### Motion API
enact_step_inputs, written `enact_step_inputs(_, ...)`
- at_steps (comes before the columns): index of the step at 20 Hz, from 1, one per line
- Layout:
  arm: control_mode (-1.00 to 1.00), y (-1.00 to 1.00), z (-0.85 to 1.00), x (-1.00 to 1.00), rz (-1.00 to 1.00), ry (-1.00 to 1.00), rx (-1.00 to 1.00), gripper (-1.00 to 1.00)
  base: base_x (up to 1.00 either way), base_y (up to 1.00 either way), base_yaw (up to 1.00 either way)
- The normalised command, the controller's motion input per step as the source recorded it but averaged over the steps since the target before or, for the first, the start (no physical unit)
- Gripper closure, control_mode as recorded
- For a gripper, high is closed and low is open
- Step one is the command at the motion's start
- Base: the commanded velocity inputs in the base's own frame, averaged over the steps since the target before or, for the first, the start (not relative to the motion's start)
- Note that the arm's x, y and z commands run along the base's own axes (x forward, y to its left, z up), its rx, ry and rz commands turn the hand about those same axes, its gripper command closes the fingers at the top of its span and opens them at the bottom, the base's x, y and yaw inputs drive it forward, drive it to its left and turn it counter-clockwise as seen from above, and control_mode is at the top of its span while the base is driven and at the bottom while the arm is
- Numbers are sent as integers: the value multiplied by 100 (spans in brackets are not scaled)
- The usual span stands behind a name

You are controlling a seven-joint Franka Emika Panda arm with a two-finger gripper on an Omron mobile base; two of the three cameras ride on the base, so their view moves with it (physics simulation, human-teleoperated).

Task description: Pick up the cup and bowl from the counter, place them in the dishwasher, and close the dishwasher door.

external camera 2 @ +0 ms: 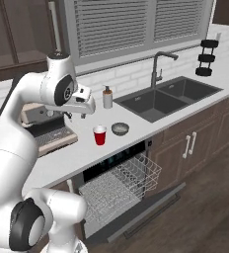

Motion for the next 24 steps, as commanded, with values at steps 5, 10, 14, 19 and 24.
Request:
enact_step_inputs(5, -100, 1, 0, 8, -2, 0, 0, -100, 0, 0, 0)
enact_step_inputs(10, -100, -3, 0, 17, 0, 0, 0, -100, 0, 0, 0)
enact_step_inputs(14, -100, -6, 0, 8, 5, 4, -4, -100, 0, 0, 0)
enact_step_inputs(19, -100, -10, 3, 51, 1, 7, -28, -100, 0, 0, 0)
enact_step_inputs(24, -100, -12, 0, 48, 1, -7, -20, -100, 0, 0, 0)
